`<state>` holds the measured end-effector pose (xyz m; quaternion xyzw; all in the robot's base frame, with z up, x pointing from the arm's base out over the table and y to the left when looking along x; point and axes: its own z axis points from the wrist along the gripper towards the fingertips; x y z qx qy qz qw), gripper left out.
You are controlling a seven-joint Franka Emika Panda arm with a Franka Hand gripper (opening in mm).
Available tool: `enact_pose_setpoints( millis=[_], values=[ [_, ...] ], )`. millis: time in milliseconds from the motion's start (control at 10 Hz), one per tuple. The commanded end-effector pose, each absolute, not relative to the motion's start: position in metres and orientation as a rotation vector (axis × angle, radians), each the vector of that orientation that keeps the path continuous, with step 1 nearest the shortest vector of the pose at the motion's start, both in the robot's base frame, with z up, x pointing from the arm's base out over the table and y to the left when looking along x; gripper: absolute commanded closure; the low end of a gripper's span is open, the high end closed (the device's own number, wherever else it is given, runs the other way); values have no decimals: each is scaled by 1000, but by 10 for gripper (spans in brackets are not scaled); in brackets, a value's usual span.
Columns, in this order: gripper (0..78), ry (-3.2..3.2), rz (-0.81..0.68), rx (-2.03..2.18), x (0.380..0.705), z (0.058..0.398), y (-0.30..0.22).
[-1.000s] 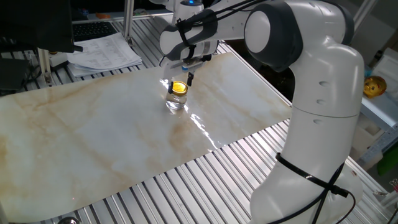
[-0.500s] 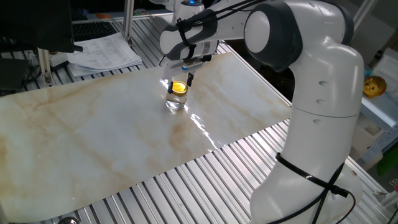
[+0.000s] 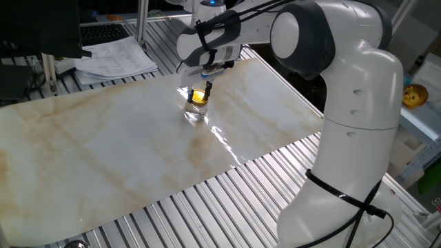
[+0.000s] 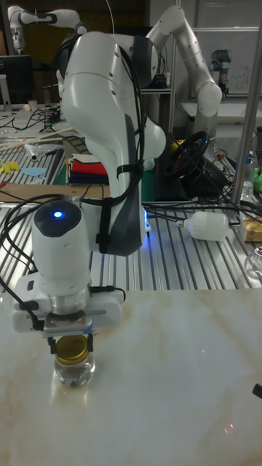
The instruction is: Screw the lid onto the jar
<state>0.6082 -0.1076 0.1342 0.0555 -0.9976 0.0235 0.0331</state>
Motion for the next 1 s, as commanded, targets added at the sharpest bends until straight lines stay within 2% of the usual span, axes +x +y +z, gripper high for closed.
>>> enact_pose_setpoints(
  millis=[100,300,400,500,1000],
  values=[
    [764,-3073,73,169,609,135,-108],
    [764,-3073,73,169,609,135,-108],
    [764,-3065,-52,-168,611,129,-104],
    [764,-3054,-81,-278,611,130,-104],
    [764,-3010,-63,-586,611,130,-104]
  ],
)
